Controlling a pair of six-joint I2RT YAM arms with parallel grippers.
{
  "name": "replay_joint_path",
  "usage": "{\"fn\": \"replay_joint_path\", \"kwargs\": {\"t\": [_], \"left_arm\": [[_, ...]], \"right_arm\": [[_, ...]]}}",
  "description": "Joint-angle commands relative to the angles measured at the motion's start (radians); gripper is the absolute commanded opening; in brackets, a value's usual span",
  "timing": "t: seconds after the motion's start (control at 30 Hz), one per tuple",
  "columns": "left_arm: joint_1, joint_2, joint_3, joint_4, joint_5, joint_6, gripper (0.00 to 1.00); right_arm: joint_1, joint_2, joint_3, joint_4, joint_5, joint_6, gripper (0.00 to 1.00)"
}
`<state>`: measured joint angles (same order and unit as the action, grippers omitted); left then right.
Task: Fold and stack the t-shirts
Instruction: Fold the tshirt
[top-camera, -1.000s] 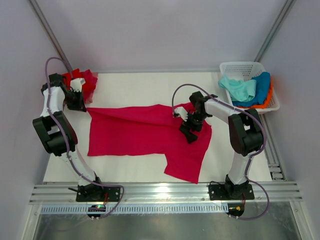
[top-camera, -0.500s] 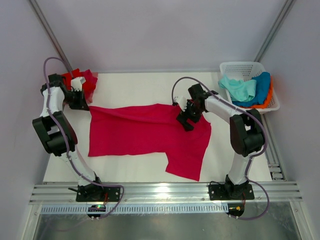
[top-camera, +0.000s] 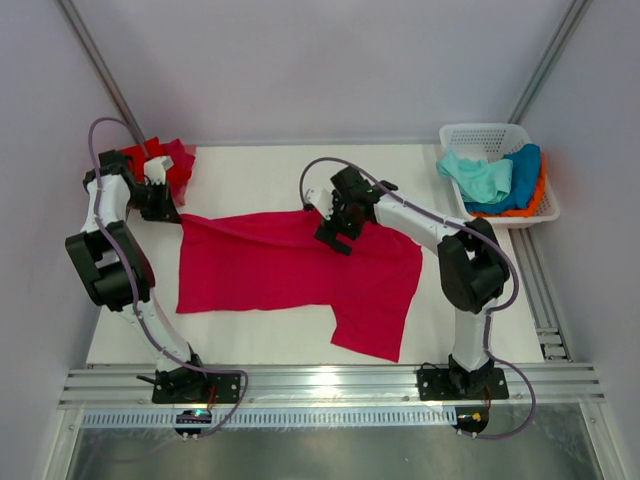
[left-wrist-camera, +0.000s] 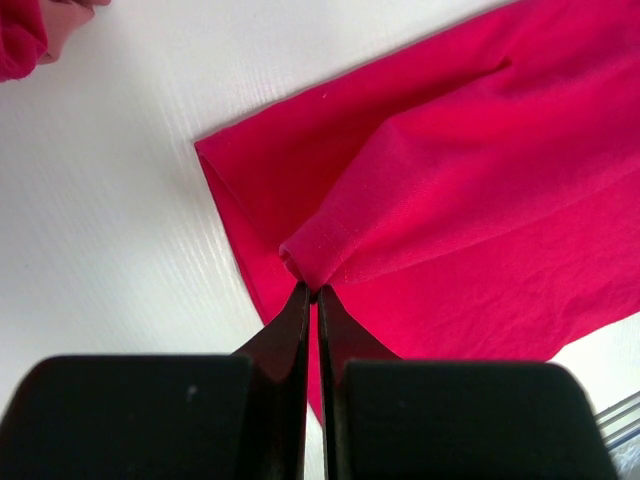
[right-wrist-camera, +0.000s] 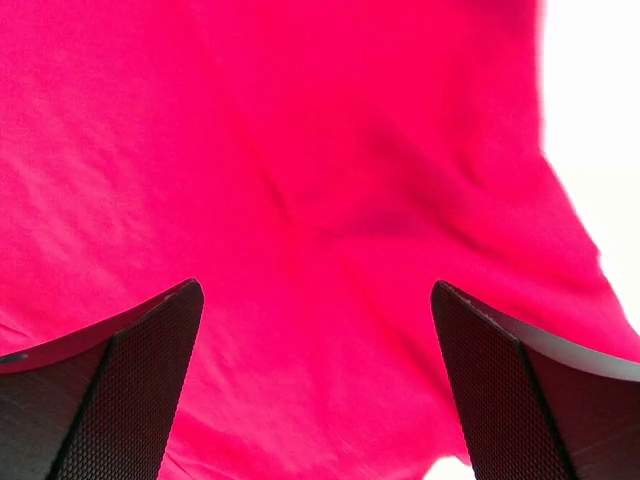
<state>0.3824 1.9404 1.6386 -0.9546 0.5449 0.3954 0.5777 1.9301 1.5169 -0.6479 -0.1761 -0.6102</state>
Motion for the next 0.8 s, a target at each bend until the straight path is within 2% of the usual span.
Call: {"fn": "replay_joint_path", "kwargs": {"t": [0.0, 0.17, 0.43, 0.57, 0.77], "left_arm": [[0.009, 0.005, 0.001, 0.002, 0.024, -0.004, 0.0], [0.007, -0.015, -0.005, 0.002, 0.023, 0.002, 0.0], [0.007, -0.031, -0.008, -0.001, 0.033, 0.0, 0.0], [0.009, -0.024, -0.014, -0.003, 0.032, 0.002, 0.0], [0.009, -0.018, -0.022, 0.001, 0.027, 0.007, 0.0]], "right_arm": [[0.048, 0.02, 0.014, 0.004, 0.049, 0.012, 0.99], [0.053, 0.035, -0.046, 0.071, 0.124, 0.021, 0.99], [0.048, -0.031, -0.236, 0.249, 0.363, 0.003, 0.99], [0.034, -0.043, -0.268, 0.293, 0.417, 0.012, 0.99], [0.022, -0.045, -0.262, 0.291, 0.415, 0.032, 0.99]]}}
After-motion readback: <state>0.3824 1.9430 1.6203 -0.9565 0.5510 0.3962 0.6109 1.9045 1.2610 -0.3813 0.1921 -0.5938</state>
